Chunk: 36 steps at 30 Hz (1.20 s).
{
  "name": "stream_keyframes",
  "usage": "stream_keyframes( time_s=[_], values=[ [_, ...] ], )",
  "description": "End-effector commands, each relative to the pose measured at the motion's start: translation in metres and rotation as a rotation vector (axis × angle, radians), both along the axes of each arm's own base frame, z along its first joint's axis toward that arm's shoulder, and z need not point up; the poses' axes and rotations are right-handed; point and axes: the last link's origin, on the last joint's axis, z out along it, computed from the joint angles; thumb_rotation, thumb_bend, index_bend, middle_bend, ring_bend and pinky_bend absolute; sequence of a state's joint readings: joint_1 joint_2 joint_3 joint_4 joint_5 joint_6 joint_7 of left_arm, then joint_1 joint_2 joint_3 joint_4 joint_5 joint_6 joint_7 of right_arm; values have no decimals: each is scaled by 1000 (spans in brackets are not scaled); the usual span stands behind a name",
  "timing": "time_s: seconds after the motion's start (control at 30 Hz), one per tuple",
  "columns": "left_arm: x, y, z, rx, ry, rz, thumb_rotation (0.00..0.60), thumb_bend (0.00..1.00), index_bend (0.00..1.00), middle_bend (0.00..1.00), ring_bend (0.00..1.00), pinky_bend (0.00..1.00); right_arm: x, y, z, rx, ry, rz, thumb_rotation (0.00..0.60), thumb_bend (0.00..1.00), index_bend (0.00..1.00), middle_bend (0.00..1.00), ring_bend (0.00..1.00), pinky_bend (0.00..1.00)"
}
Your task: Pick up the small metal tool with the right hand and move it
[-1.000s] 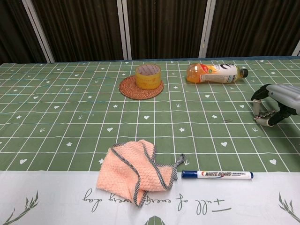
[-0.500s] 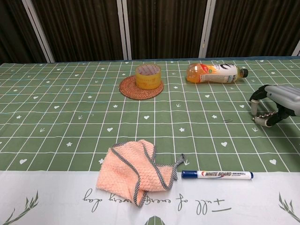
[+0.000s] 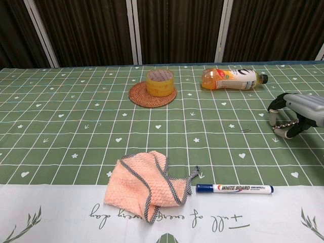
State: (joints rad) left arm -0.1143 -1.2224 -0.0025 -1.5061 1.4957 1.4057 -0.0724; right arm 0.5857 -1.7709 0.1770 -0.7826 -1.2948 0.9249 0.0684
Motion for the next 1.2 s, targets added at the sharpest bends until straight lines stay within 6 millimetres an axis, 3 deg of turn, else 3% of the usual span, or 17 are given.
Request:
stream_keyframes(
  time_s=[0.03,0.27,0.53,0.77,1.2],
  values=[
    [0,0,0,0,-1,0,600,95,0,0,0,0,0,0,0,-1,0,1,600,293,509,197,0,0],
    [0,1,0,0,-5,3,600,95,0,0,0,0,2,0,1,-12,-6,12,600,296,574,197,0,0],
    [0,0,0,1,-5,2,600,95,0,0,0,0,9,-3,7,-36,-54,11,600,296,579,198,0,0],
    [1,0,0,9,-4,-4,600,95,0,0,0,0,30,-12,21,-82,-268,-108,600,297,580,198,0,0],
    [1,0,0,7,-4,-7,600,95,0,0,0,0,66,-15,37,-145,-508,-226,600,296,585,198,0,0]
  ],
)
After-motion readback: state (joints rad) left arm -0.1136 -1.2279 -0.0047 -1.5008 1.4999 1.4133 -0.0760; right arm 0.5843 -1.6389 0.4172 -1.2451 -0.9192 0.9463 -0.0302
